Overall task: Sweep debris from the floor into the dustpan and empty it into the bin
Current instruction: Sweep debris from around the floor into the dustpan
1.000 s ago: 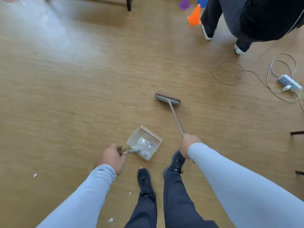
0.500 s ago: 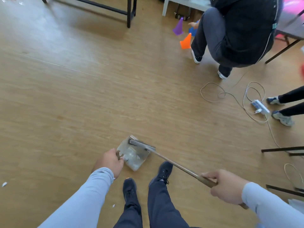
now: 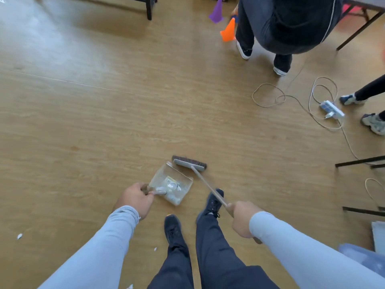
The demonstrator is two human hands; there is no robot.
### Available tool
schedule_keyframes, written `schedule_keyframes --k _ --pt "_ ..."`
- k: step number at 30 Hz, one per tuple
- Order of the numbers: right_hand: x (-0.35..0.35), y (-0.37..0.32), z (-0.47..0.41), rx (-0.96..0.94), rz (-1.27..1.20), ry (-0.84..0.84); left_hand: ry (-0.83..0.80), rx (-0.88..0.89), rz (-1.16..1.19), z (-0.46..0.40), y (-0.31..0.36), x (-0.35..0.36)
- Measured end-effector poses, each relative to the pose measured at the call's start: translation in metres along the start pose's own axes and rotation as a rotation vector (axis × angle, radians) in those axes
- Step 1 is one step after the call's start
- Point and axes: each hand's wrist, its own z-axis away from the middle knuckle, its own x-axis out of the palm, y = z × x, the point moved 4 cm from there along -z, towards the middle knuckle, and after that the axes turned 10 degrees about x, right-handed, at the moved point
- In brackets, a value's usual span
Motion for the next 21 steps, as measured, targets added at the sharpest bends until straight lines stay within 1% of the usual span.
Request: schedule_keyframes --k 2,5,7,10,14,16,18,21 --pt "-0.013 0.028 0.003 -0.012 -0.085 -0.044 -0.042 0.012 0.041 -0.002 0.005 0.003" --pt "-0.035 0.087 0.006 -0.001 -0.368 -0.107 -0.064 0.053 0.012 -0.002 0.021 0.005" --pt "-0.035 0.125 0.009 -0.011 -0.550 -0.165 -0.053 0.092 -0.020 -0.003 0.035 0.004" --pt "-0.017 0.176 0.016 0.025 -0.830 -0.215 -0.078 0.167 -0.137 -0.008 0.066 0.000" --pt "0.021 0.229 0.012 0.174 -1.162 -0.210 -0.099 0.241 -0.198 -0.022 0.121 -0.006" --pt "0.027 0.249 0.006 0.259 -1.251 -0.177 -0.115 0.275 -0.237 -0.032 0.149 -0.008" --pt "0.021 0.265 -0.005 0.341 -1.284 -0.127 -0.140 0.313 -0.279 -0.042 0.177 -0.007" --pt "-0.002 0.289 -0.039 0.414 -1.243 -0.085 -0.156 0.345 -0.331 -0.055 0.211 -0.006"
